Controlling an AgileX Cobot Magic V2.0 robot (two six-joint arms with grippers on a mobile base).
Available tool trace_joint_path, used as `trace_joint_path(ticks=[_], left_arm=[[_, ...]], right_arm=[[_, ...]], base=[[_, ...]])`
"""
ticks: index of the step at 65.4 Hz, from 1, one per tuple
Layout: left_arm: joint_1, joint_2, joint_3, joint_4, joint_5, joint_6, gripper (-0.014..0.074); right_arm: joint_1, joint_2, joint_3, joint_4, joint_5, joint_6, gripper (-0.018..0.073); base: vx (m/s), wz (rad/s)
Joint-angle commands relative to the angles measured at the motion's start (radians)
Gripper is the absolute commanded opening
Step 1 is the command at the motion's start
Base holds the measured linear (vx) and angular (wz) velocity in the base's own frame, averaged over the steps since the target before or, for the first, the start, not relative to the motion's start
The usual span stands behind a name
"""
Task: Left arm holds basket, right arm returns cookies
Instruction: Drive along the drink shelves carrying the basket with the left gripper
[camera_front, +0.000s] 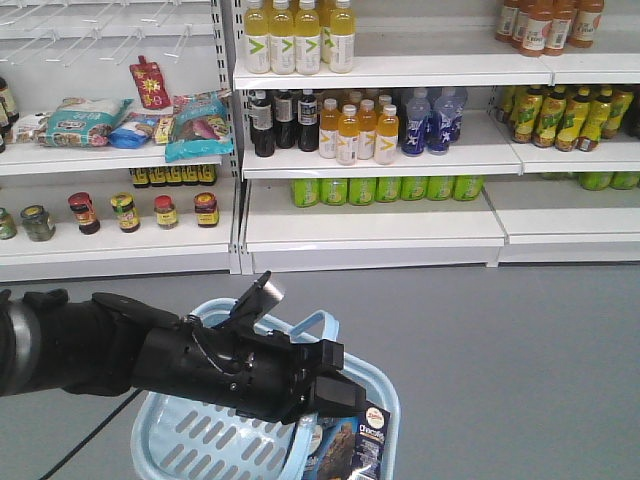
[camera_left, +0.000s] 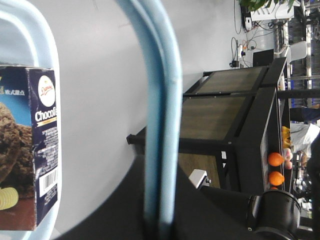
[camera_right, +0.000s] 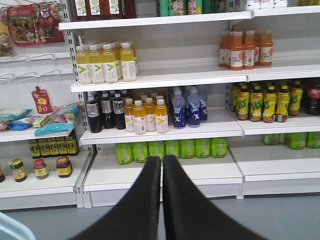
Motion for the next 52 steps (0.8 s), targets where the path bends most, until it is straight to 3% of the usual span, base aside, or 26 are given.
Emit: trace_joint_path(ticks=[1, 35, 52], left_arm=[[-0.005, -0.047, -0.024, -0.053, 0.058, 0.009, -0.0006], [-0.005, -0.047, -0.024, -0.053, 0.058, 0.009, -0.0006], [-0.005, -0.047, -0.024, -0.053, 0.058, 0.009, -0.0006]], right_arm=[[-0.002, -0.01, -0.001, -0.01, -0.077, -0.002, -0.0009], [-0.002, -0.01, -0.001, -0.01, -0.077, -0.002, -0.0009], [-0.002, -0.01, -0.001, -0.01, -0.077, -0.002, -0.0009]], base=[[0.35, 0.06], [0.34, 0.01], [0.31, -0.28]])
